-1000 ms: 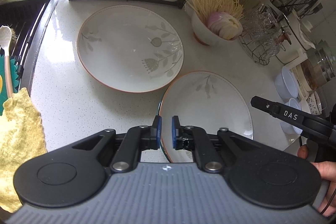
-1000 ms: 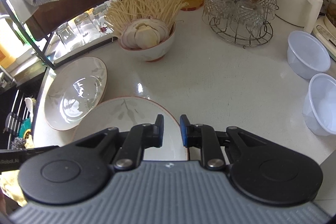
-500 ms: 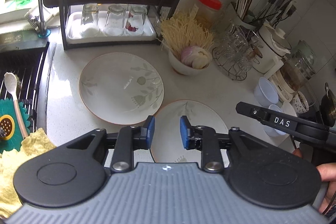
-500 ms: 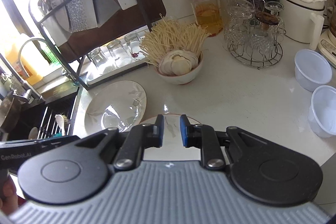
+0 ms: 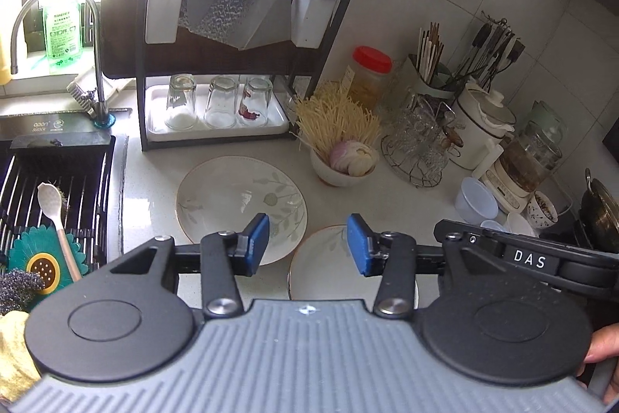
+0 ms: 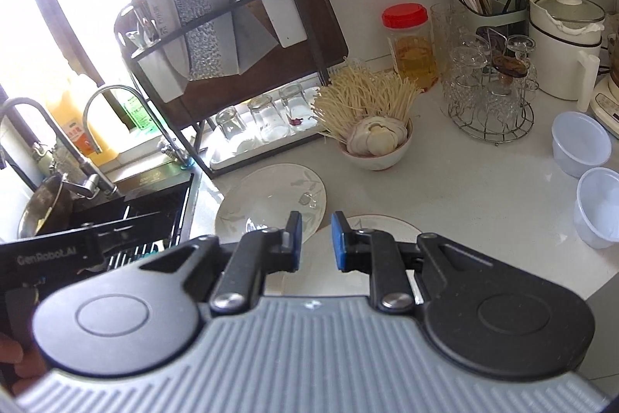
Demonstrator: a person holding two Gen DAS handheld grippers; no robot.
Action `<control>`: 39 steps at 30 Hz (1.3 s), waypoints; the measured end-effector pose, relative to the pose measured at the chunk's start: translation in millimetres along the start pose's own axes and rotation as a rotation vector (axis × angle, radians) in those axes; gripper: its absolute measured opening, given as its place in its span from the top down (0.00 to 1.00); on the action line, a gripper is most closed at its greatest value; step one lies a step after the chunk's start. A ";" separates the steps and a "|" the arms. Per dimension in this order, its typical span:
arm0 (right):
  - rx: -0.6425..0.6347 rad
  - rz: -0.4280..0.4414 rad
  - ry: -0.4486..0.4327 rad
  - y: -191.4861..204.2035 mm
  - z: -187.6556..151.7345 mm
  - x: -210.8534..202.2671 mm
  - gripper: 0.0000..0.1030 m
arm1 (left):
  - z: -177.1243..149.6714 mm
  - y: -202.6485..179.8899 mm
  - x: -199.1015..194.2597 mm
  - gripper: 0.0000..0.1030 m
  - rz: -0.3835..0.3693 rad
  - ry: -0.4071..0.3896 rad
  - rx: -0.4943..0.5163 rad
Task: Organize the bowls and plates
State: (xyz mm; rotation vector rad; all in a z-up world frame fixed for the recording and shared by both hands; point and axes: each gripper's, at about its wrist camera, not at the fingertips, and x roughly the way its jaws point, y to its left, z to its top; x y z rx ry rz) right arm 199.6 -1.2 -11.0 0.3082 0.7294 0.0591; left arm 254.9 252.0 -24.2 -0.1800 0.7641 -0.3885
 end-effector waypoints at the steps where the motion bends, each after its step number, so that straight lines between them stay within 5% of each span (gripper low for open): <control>1: -0.007 0.003 -0.005 3.5 -0.7 -2.5 0.80 | -1.4 1.6 -3.1 0.51 -0.002 -0.010 0.003; 19: -0.055 0.013 -0.017 28.1 -25.4 -21.0 0.80 | -24.1 11.4 -9.0 0.51 0.019 0.010 0.029; 39: -0.159 0.175 0.016 -43.4 -10.9 -31.3 0.80 | -52.8 -77.4 5.2 0.47 0.131 0.005 -0.039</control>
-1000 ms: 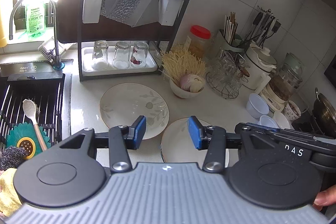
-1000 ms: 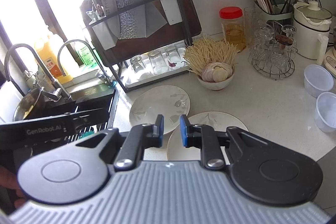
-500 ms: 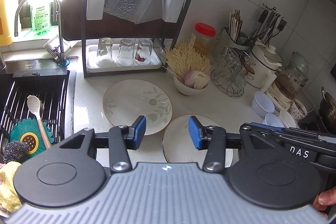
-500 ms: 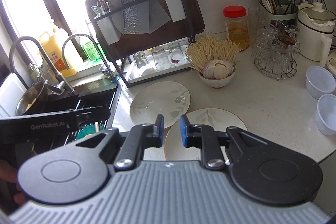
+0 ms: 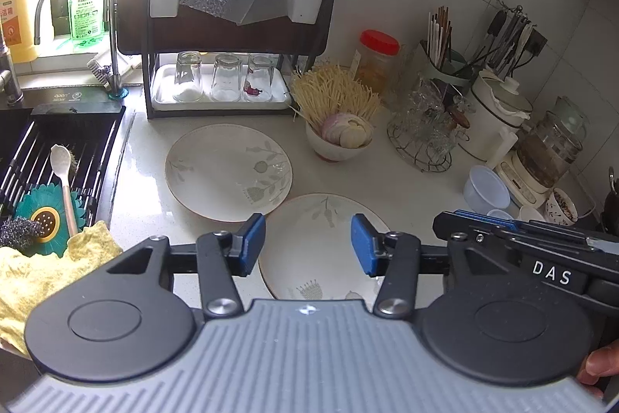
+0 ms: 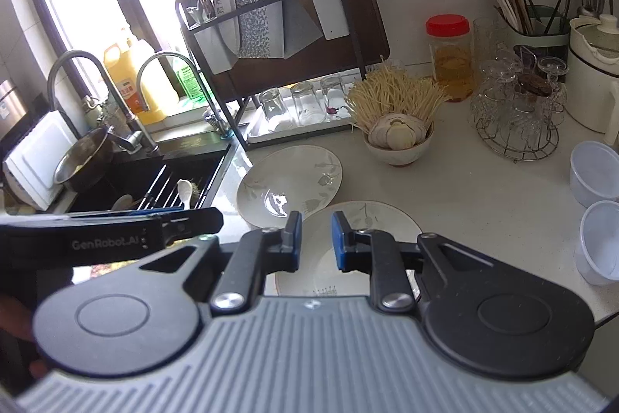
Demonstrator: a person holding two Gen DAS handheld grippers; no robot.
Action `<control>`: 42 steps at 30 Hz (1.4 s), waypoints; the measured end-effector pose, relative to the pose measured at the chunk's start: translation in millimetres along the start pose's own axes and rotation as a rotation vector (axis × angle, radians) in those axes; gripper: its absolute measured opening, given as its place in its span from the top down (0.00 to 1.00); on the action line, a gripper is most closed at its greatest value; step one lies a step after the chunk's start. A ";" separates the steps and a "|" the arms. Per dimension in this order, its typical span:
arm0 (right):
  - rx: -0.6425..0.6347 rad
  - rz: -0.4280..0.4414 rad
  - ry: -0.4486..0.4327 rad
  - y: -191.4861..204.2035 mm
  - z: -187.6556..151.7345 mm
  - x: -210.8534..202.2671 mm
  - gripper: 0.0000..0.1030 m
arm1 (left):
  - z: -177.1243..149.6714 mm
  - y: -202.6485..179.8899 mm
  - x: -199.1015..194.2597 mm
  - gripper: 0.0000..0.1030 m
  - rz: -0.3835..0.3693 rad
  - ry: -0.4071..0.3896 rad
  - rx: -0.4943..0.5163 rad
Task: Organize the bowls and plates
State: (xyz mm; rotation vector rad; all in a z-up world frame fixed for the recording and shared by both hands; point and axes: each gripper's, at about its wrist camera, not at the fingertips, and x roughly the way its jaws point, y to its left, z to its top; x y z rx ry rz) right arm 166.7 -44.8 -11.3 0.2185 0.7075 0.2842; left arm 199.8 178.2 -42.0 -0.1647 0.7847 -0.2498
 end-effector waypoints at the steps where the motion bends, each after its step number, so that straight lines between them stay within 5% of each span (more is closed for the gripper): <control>1: 0.000 0.006 0.002 -4.7 -1.1 -1.0 0.80 | -1.9 -3.6 -0.5 0.47 0.009 -0.002 -0.004; 18: -0.112 0.145 0.081 -57.6 -17.8 -28.3 0.80 | -47.7 -53.4 -22.7 0.47 0.147 -0.029 -0.157; 29: -0.104 0.187 0.109 -57.3 -21.3 -19.4 0.79 | -58.8 -34.9 -34.6 0.47 0.215 -0.015 -0.213; 31: -0.104 0.193 0.099 -56.2 -21.0 -16.9 0.48 | -56.7 -28.6 -33.0 0.47 0.212 -0.016 -0.225; 32: -0.100 0.198 0.093 -55.8 -20.5 -14.9 0.42 | -55.7 -26.0 -31.4 0.46 0.215 -0.015 -0.229; 35: -0.084 0.200 0.095 -56.9 -15.6 -6.3 0.38 | -49.4 -16.4 -20.9 0.44 0.213 -0.007 -0.236; 38: -0.037 0.191 0.109 -60.3 -9.6 7.4 0.21 | -41.1 -7.0 -11.7 0.42 0.201 -0.004 -0.236; 42: -0.023 0.193 0.158 -56.3 -2.0 29.7 0.20 | -27.3 9.7 2.0 0.40 0.186 0.006 -0.243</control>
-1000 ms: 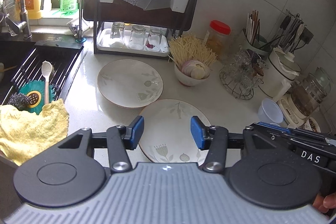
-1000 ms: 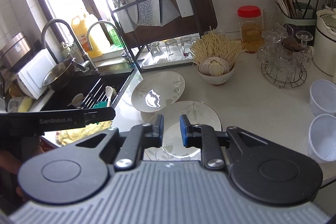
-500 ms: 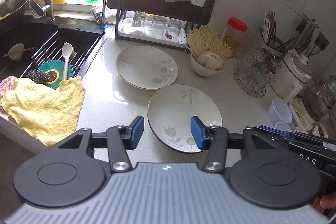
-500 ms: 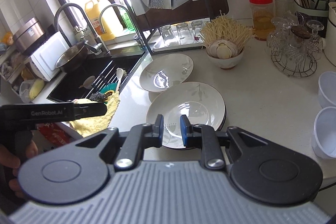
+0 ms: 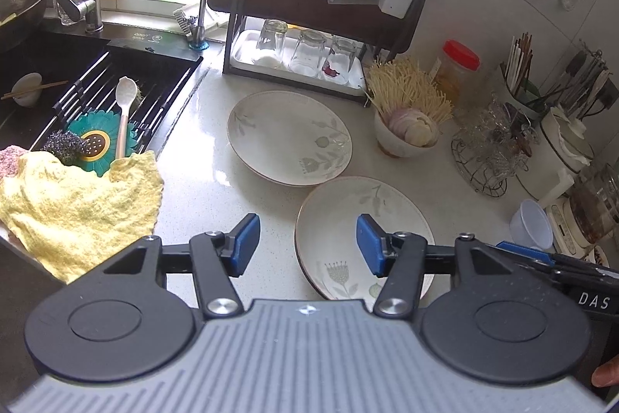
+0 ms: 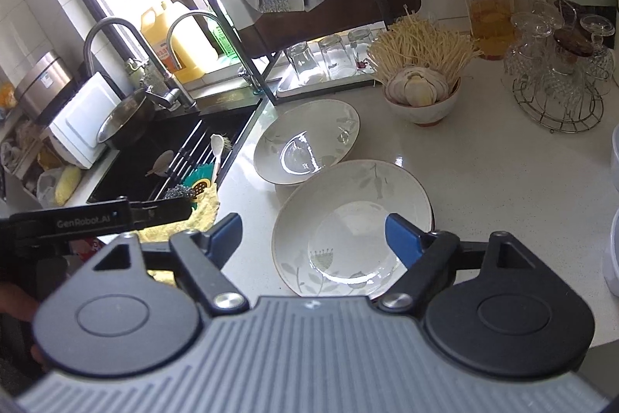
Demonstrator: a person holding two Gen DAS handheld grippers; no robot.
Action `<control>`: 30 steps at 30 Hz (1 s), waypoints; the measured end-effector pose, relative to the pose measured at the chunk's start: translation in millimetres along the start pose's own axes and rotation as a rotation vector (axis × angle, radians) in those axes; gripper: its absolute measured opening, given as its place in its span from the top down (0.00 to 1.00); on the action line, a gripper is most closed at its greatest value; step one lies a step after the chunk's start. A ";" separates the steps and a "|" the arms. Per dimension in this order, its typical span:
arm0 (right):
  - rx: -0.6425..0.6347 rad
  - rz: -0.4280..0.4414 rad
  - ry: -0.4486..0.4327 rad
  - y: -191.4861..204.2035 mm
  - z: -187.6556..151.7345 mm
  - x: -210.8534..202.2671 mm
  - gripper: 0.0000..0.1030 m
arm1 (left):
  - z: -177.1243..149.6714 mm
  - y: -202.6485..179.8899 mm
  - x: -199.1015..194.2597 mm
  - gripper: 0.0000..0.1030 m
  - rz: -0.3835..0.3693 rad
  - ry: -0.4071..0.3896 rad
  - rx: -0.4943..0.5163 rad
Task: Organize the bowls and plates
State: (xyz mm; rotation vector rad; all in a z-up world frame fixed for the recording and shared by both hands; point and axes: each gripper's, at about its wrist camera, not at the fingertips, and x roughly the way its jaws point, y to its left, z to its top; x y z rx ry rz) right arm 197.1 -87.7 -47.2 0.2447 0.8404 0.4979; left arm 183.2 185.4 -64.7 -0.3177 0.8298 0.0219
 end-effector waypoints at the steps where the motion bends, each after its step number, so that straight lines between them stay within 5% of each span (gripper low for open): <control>1: 0.006 -0.001 0.008 -0.2 1.8 4.9 0.20 | 5.2 2.9 5.2 0.40 -0.004 0.005 0.000; 10: 0.096 -0.006 0.061 -3.1 22.5 46.3 0.20 | 48.0 31.2 53.0 0.40 -0.009 0.058 0.003; 30: 0.186 -0.216 0.061 0.0 71.6 124.2 0.19 | 119.4 74.4 148.8 0.37 -0.048 0.158 0.089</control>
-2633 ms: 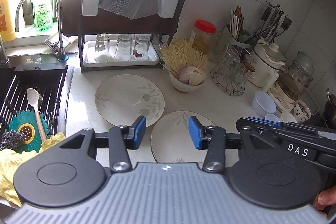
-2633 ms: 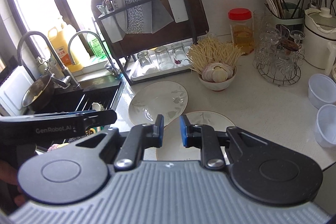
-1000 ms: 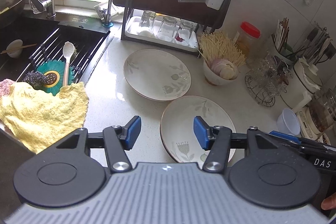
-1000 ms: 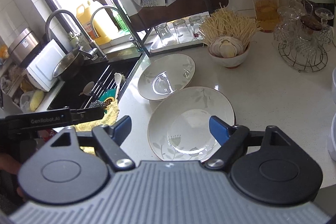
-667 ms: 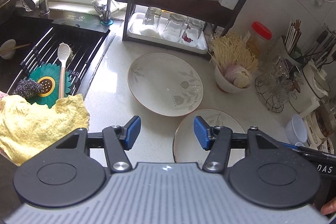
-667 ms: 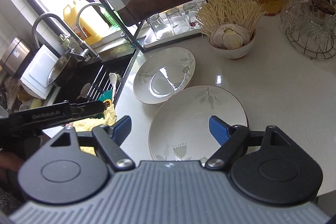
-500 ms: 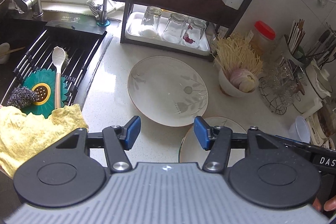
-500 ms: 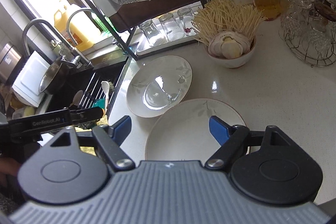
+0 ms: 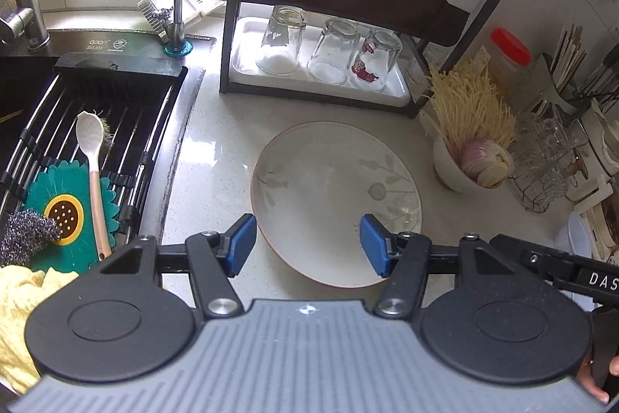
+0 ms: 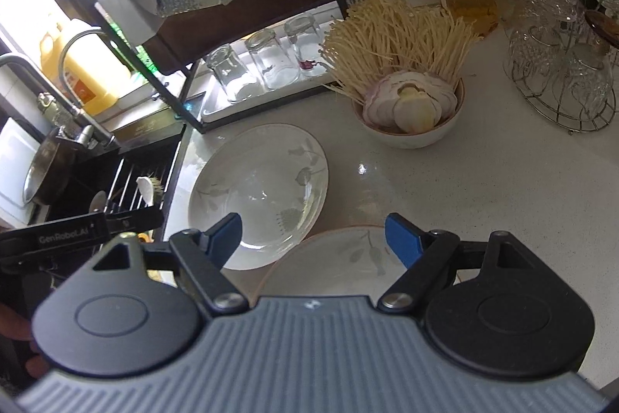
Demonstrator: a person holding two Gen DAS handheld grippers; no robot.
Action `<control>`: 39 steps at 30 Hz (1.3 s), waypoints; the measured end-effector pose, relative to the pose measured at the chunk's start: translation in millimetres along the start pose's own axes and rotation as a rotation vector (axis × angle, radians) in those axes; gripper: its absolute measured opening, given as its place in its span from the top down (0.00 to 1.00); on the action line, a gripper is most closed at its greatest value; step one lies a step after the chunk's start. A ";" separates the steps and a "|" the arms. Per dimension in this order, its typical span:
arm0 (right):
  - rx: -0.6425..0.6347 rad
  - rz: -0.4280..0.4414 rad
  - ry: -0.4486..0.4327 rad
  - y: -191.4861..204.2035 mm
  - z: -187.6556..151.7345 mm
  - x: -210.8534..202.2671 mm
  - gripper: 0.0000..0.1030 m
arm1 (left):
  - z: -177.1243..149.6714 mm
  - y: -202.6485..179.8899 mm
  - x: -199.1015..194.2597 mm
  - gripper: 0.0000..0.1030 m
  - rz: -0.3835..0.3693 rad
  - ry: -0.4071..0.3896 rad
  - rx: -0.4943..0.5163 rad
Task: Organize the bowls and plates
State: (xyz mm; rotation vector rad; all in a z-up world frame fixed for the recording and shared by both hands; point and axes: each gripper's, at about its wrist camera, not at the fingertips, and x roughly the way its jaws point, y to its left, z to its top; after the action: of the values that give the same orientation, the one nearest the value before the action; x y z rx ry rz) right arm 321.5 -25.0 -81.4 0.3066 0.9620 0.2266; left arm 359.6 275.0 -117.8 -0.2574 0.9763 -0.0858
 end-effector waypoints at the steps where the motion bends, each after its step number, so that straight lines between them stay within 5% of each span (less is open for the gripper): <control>1: 0.012 -0.011 0.009 -0.7 1.7 4.9 0.17 | 2.5 2.7 4.3 0.37 -0.001 0.009 0.005; 7: 0.045 -0.065 0.018 3.7 7.9 29.2 0.00 | 17.8 21.7 32.7 0.37 -0.019 0.059 -0.001; 23: 0.143 -0.068 0.094 0.9 27.1 93.2 0.03 | 46.3 45.6 92.9 0.37 -0.080 0.150 -0.001; 29: 0.135 -0.091 0.146 2.5 30.5 111.1 0.42 | 49.4 47.6 101.4 0.40 -0.097 0.157 -0.001; 33: 0.132 -0.133 0.157 3.1 30.7 115.0 0.66 | 49.2 51.6 108.0 0.58 -0.130 0.176 -0.028; 39: 0.197 -0.100 0.153 -3.1 29.4 118.2 0.69 | 50.5 52.6 114.4 0.75 -0.100 0.175 -0.026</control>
State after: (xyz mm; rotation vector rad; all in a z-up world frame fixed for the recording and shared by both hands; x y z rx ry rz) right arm 411.5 5.8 -157.5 0.4254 1.1505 0.0638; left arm 463.1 313.3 -196.7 -0.3269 1.1389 -0.1898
